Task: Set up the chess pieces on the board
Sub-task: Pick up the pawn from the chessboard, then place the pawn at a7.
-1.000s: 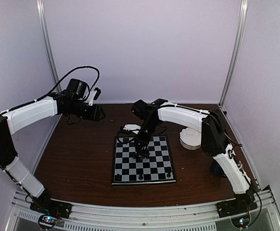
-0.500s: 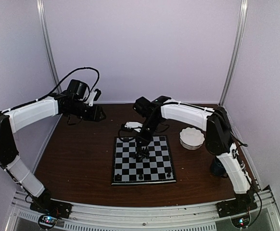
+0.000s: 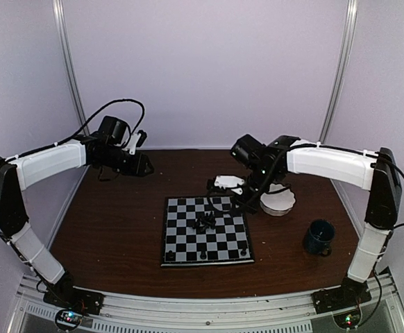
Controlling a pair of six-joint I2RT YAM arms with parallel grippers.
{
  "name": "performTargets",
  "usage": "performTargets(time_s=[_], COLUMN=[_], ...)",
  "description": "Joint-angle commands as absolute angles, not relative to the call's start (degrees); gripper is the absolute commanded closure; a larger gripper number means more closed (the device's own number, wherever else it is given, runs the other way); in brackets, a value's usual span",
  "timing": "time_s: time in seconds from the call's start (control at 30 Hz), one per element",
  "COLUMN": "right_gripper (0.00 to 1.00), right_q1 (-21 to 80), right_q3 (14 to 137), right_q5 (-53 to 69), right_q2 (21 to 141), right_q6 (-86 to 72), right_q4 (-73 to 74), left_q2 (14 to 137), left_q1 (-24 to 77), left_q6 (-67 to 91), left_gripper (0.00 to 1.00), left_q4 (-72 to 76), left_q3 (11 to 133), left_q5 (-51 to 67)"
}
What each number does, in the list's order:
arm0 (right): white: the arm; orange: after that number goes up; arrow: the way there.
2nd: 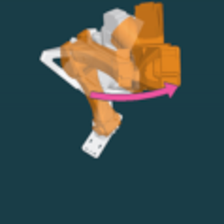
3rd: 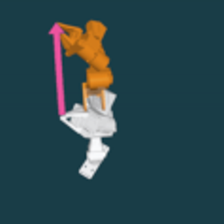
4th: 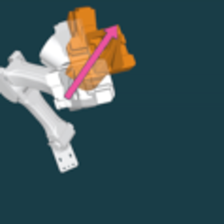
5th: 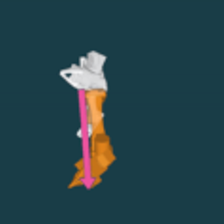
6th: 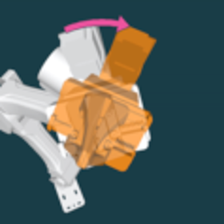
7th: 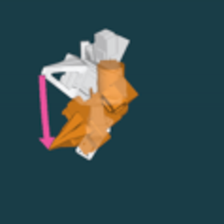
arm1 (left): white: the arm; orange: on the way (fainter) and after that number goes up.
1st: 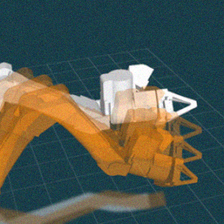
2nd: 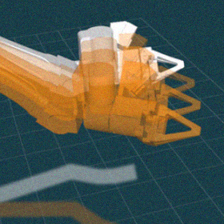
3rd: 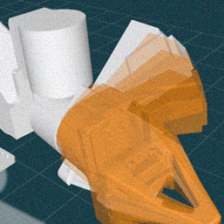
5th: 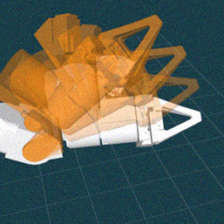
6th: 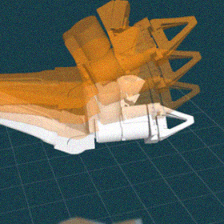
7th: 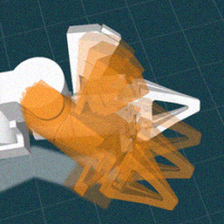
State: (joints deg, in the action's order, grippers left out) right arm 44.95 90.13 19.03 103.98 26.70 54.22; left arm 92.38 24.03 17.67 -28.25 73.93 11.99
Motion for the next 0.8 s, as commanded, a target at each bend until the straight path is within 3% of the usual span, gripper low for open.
performTargets(time_s=[0.0, 0.17, 0.77], right_gripper=[0.98, 0.97, 0.95], right_q1=[44.12, 44.08, 45.65], right_q3=[80.77, 75.03, 74.4], right_q5=[17.72, 17.73, 20.16], right_q2=[101.67, 100.74, 104.59], right_q6=[27.82, 28.58, 31.03], right_q4=[51.37, 48.06, 49.52], left_q2=[93.15, 93.29, 93.15], left_q1=[23.64, 23.64, 23.64], left_q6=[17.05, 16.79, 16.61], left_gripper=[0.52, 0.52, 0.52], left_q4=[-25.86, -25.84, -26.16], left_q3=[74.08, 74.09, 74.35], left_q5=[11.96, 11.69, 12.05])
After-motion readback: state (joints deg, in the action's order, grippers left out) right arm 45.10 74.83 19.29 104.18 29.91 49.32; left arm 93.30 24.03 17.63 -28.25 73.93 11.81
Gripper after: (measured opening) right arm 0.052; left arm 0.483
